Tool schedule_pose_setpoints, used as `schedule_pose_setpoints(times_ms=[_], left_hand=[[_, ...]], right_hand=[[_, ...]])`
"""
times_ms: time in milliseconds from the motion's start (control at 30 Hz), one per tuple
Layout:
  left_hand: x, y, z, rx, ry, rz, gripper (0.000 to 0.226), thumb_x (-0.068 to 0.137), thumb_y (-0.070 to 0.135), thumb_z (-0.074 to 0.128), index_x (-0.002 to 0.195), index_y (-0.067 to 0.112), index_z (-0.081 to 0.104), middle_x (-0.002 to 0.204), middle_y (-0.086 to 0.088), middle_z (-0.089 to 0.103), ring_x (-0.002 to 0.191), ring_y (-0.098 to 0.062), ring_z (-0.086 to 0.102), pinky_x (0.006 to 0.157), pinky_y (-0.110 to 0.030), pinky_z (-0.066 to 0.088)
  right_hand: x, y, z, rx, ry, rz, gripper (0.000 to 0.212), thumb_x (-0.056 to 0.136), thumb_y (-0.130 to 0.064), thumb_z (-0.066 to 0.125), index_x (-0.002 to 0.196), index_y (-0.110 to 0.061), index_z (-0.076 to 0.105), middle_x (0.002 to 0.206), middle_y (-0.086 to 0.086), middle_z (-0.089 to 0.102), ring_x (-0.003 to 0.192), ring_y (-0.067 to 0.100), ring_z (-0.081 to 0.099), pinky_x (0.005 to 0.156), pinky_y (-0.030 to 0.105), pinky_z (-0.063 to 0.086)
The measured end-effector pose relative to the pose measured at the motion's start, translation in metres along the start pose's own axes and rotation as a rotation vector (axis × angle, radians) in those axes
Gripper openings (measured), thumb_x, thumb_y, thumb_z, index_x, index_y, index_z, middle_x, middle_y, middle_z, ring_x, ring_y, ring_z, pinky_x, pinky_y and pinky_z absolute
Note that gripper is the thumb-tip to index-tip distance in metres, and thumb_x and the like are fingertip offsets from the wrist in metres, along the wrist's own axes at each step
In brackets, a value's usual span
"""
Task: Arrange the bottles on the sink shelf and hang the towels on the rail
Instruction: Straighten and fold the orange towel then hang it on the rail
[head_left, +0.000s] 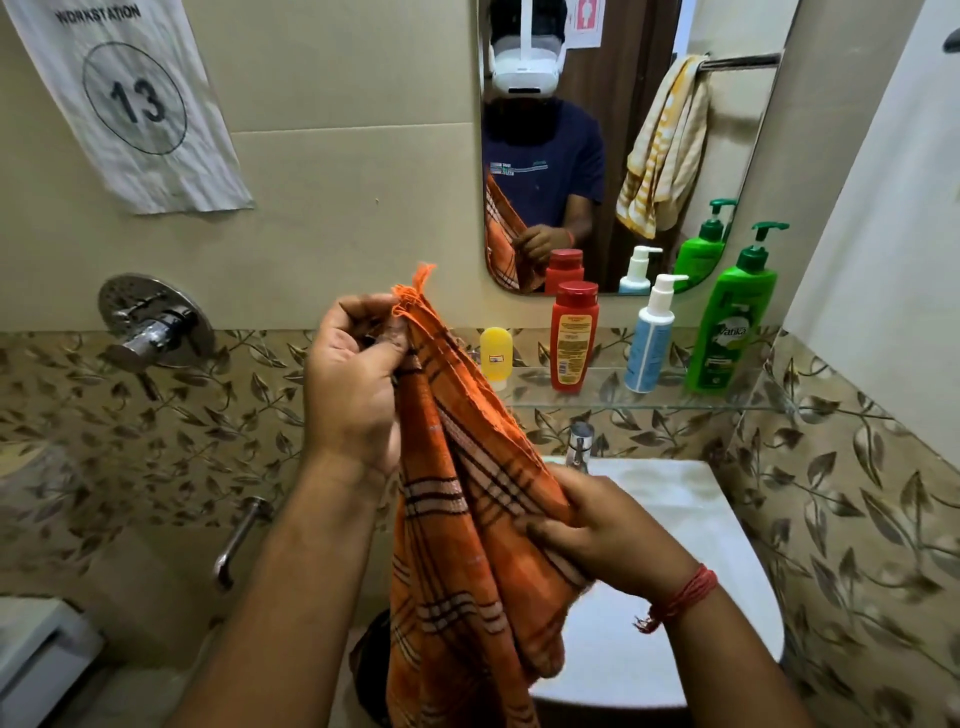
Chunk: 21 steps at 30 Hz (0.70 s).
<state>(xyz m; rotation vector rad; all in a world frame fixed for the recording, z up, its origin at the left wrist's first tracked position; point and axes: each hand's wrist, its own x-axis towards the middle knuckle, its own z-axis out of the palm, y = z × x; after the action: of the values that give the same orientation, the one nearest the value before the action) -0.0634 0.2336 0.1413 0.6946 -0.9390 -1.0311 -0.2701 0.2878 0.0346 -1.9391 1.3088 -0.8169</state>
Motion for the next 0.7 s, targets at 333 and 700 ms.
schedule_pose_setpoints(times_ms=[333, 700], left_hand=[[0.012, 0.022, -0.029, -0.028, 0.24, 0.129, 0.038, 0.09, -0.019, 0.047, 0.089, 0.016, 0.06, 0.086, 0.002, 0.062, 0.066, 0.001, 0.063, 0.066, -0.014, 0.051], [0.004, 0.031, -0.059, -0.017, 0.381, 0.098, 0.031, 0.082, -0.008, 0.055, 0.089, 0.02, 0.066, 0.098, -0.007, 0.068, 0.092, -0.021, 0.065, 0.098, -0.042, 0.055]], right_hand=[[-0.033, 0.021, -0.065, 0.042, 0.04, 0.05, 0.024, 0.083, -0.034, 0.074, 0.088, -0.011, 0.074, 0.089, 0.009, 0.067, 0.088, 0.026, 0.066, 0.081, 0.053, 0.054], [-0.072, -0.05, -0.089, 0.615, 0.677, -0.309, 0.019, 0.068, -0.029, 0.077, 0.087, -0.028, 0.079, 0.088, -0.005, 0.078, 0.085, 0.013, 0.074, 0.072, 0.024, 0.06]])
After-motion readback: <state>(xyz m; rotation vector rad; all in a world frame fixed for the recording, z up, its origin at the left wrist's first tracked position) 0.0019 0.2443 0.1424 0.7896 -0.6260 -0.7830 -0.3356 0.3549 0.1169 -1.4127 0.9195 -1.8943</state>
